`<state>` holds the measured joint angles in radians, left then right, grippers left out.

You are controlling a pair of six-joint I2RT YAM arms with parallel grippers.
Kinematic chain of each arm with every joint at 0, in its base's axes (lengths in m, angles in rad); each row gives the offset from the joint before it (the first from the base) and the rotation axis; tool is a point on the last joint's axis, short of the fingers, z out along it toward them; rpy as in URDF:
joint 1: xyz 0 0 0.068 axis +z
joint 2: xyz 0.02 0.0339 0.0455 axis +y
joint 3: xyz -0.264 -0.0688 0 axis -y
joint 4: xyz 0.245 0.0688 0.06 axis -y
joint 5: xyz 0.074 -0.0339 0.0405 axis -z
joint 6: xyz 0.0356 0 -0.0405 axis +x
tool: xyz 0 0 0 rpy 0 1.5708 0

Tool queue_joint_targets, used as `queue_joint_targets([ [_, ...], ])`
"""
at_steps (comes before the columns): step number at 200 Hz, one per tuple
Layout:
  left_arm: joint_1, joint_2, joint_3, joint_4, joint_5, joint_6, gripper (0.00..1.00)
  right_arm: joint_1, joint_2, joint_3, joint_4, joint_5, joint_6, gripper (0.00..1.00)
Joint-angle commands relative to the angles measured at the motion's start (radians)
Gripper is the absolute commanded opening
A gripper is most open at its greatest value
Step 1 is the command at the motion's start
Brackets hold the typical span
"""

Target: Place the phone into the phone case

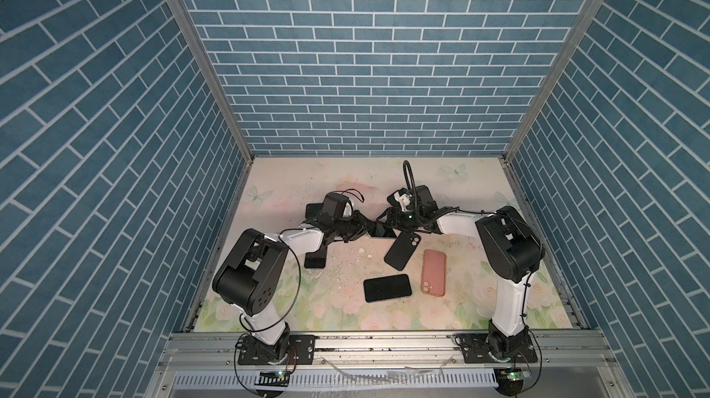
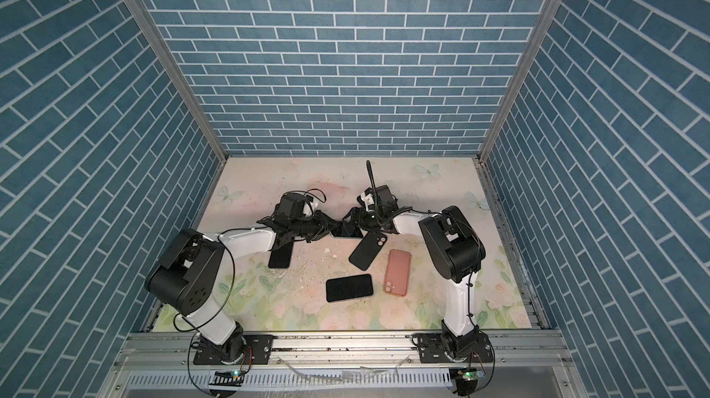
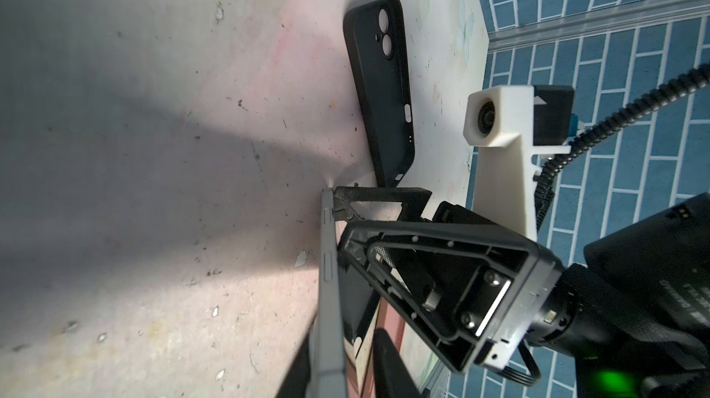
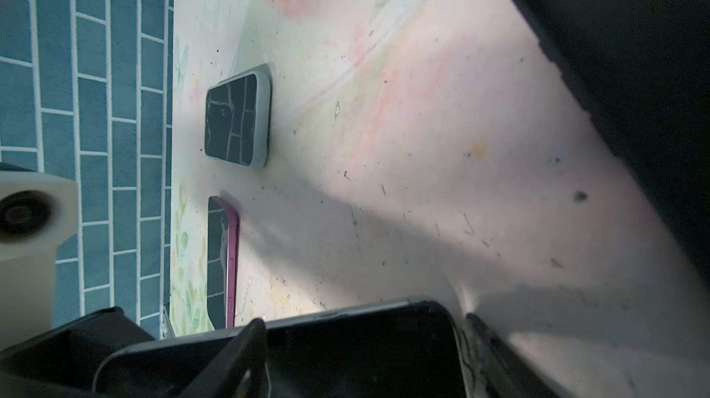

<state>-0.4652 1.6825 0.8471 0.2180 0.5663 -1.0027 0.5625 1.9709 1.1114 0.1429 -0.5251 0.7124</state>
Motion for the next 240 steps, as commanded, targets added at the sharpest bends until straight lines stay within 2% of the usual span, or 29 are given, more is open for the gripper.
queue_joint_targets([
  [1, -0.008, -0.003, 0.009, 0.015, -0.008, 0.02, 0.19, -0.013, -0.009, -0.044, -0.058, 0.041, 0.035, 0.79],
  [37, -0.006, -0.013, 0.006, -0.007, -0.016, 0.044, 0.07, -0.055, -0.06, -0.004, -0.061, 0.044, 0.025, 0.79],
  [81, 0.018, -0.05, 0.033, 0.003, 0.029, 0.087, 0.06, -0.134, -0.193, 0.083, -0.139, -0.026, -0.04, 0.76],
  [118, 0.05, -0.112, 0.196, -0.157, 0.082, 0.23, 0.02, -0.215, -0.351, 0.122, -0.281, -0.084, -0.165, 0.76],
  [147, 0.066, -0.13, 0.359, -0.293, 0.147, 0.321, 0.03, -0.266, -0.471, 0.111, -0.4, -0.081, -0.276, 0.76],
  [165, 0.086, -0.123, 0.429, -0.298, 0.238, 0.325, 0.03, -0.296, -0.52, 0.096, -0.419, -0.206, -0.326, 0.76],
  [189, 0.11, -0.104, 0.48, -0.22, 0.369, 0.268, 0.03, -0.33, -0.566, 0.058, -0.368, -0.401, -0.305, 0.75],
  [222, 0.112, -0.076, 0.51, -0.039, 0.514, 0.141, 0.03, -0.342, -0.578, -0.007, -0.115, -0.651, -0.123, 0.75],
  [240, 0.11, -0.059, 0.501, 0.1, 0.577, 0.036, 0.03, -0.341, -0.564, -0.035, 0.075, -0.724, 0.021, 0.73],
])
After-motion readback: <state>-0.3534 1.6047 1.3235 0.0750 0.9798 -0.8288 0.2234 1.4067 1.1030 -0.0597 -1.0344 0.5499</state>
